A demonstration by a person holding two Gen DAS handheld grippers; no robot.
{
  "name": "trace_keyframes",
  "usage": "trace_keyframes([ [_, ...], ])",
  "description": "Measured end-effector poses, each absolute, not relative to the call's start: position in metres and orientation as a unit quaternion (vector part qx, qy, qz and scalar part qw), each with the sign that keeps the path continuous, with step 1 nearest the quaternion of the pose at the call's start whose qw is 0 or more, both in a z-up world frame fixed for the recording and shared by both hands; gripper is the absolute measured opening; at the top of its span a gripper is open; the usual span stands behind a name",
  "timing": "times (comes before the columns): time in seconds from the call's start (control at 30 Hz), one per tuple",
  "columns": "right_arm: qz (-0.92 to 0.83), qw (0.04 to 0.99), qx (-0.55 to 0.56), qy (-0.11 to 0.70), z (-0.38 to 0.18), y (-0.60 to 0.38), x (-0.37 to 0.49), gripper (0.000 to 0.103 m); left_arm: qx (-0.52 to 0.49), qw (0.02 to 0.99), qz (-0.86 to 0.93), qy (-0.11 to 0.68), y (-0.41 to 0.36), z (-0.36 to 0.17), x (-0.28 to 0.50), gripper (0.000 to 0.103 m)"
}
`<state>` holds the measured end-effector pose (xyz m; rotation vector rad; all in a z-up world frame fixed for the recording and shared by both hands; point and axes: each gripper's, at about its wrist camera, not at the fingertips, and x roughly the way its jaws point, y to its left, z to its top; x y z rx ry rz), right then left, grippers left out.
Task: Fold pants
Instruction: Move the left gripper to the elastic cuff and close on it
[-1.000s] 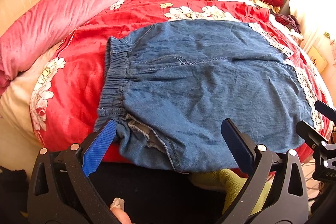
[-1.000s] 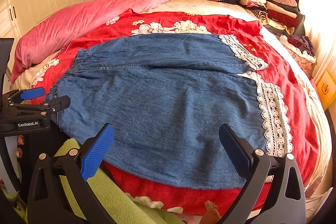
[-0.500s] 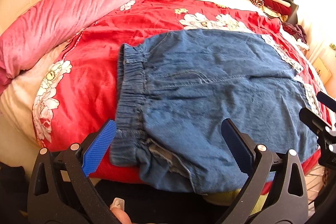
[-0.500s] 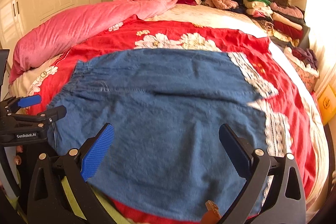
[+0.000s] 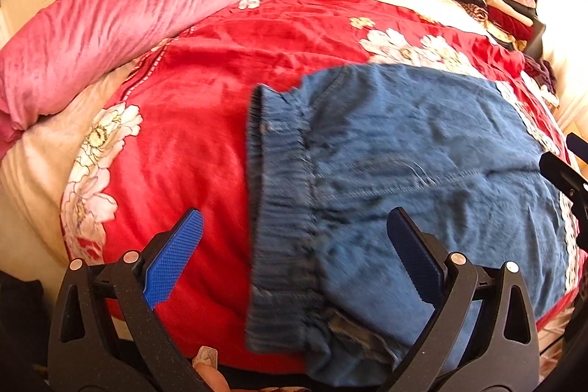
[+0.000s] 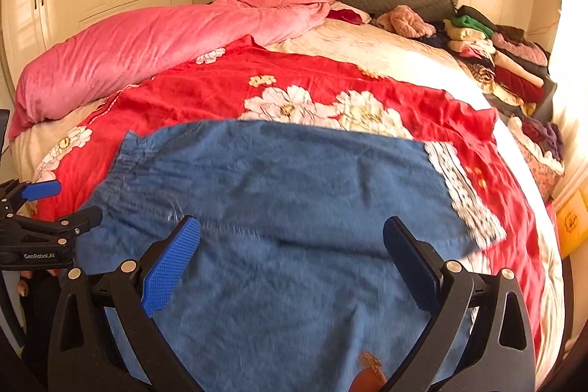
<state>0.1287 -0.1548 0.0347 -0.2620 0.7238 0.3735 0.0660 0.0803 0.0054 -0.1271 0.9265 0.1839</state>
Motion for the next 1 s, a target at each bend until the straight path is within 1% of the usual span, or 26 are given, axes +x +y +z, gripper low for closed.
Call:
trace_keyframes([
  [0.23, 0.206, 0.897, -0.135, 0.367, 0.033, -0.131, 0.165, 0.099, -0.085, 0.881, 0.101, 0.455, 0.112, 0.005, 0.092, 0.094],
  [0.63, 0.223, 0.879, -0.225, 0.357, 0.012, -0.088, 0.214, 0.099, -0.082, 0.865, 0.089, 0.487, 0.138, -0.013, 0.144, 0.094],
  [0.83, 0.239, 0.860, -0.235, 0.384, -0.007, -0.074, 0.243, 0.099, -0.087, 0.853, 0.090, 0.506, 0.146, -0.028, 0.168, 0.094],
  [1.0, 0.251, 0.845, -0.231, 0.411, -0.020, -0.064, 0.263, 0.099, -0.092, 0.857, 0.074, 0.501, 0.148, -0.034, 0.180, 0.094],
])
